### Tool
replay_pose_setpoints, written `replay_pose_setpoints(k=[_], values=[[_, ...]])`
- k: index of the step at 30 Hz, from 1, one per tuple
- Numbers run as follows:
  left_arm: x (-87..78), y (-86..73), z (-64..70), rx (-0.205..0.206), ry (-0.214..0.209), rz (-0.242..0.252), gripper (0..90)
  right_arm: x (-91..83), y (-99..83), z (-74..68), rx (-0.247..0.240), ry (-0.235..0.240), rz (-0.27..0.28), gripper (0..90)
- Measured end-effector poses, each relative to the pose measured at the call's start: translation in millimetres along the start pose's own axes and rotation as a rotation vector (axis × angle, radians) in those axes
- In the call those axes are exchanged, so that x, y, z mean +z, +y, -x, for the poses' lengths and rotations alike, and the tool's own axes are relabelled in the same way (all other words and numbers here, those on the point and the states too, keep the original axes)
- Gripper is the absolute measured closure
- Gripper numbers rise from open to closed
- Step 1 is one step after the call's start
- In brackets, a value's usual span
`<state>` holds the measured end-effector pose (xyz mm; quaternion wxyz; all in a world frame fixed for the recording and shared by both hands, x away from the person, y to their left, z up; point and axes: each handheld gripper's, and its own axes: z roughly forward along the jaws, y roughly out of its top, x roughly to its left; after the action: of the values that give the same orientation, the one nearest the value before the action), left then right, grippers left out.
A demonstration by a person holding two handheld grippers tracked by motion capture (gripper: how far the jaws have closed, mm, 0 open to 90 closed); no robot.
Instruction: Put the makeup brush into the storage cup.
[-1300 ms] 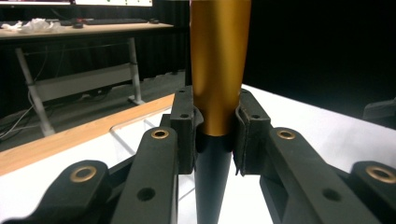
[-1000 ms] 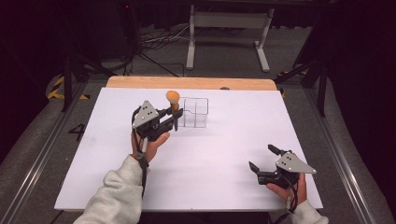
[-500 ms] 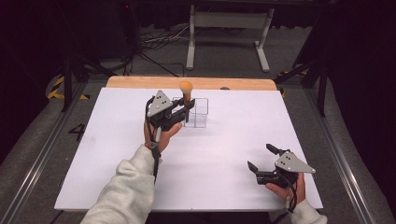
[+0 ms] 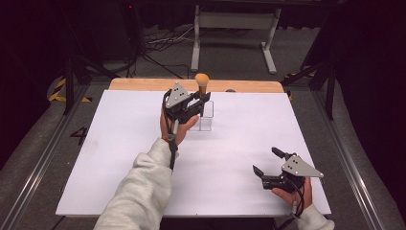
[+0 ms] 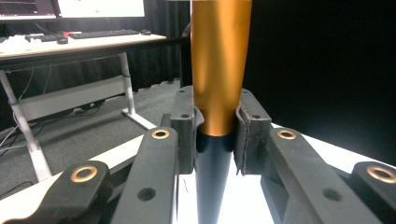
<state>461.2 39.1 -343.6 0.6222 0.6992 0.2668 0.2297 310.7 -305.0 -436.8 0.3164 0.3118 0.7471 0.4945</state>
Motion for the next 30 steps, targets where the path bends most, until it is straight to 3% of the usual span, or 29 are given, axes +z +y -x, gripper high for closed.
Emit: replay_pose_setpoints(k=[5,16,30], values=[[17.6,-1.5,1.9,0.013,0.018,-0.015,73.4,-0.3,0.5,-0.1,0.002,0.004,0.003,9.0],[33.5,-4.8,1.7,0.017,0.038,-0.031,73.4,-0.4,1.6,-1.3,-0.004,0.012,0.007,9.2],[44.0,-18.5,-9.7,-0.027,0.066,-0.042,73.4,0.5,1.9,-2.3,-0.007,0.019,0.002,9.3]])
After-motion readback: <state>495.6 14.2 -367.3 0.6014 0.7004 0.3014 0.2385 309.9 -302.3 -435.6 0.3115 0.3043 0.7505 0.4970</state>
